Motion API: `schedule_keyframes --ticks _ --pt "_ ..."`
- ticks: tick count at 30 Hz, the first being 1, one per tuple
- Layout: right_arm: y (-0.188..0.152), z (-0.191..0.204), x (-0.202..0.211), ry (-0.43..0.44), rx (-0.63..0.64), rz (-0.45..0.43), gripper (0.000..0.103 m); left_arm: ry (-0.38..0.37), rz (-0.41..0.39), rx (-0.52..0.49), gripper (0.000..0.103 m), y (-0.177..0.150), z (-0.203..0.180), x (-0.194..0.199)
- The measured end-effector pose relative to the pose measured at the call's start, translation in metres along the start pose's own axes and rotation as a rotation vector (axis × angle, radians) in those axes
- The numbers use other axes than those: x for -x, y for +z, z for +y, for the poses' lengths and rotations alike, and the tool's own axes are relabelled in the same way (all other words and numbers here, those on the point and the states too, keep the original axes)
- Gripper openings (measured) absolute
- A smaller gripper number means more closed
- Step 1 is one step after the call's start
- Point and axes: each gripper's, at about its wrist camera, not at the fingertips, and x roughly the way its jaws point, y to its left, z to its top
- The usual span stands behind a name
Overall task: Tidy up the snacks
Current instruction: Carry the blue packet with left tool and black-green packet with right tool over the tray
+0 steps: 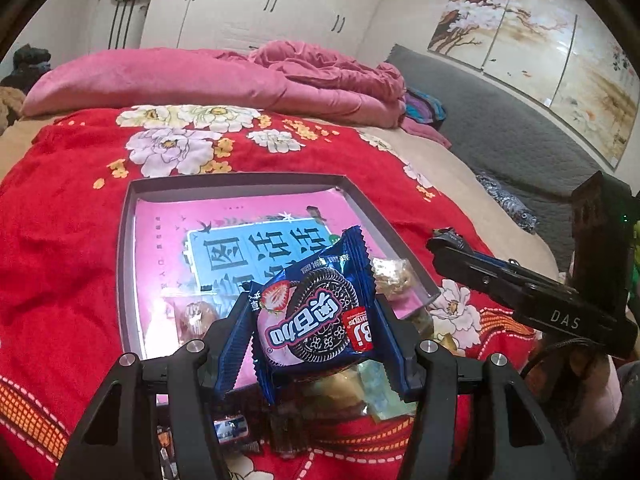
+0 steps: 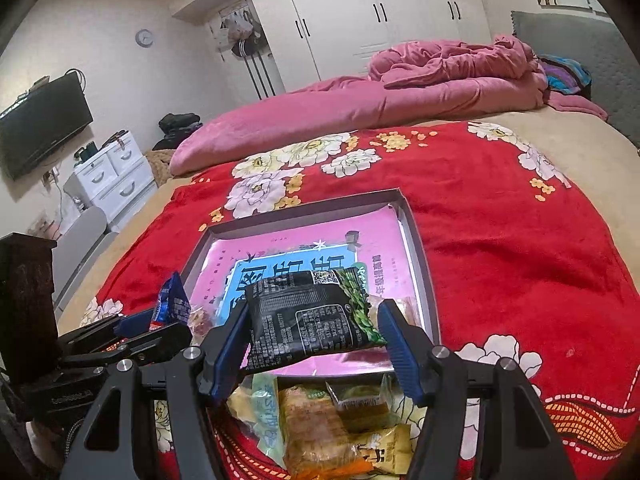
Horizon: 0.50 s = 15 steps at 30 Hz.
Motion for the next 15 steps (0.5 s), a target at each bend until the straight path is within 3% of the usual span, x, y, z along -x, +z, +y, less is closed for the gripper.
schedule_keyframes --ticks 15 --pt "-0.001 -0.008 -0.01 -0.022 -0.021 0.014 0.064 0.023 0.016 0.004 0.06 0.002 0.011 -0.015"
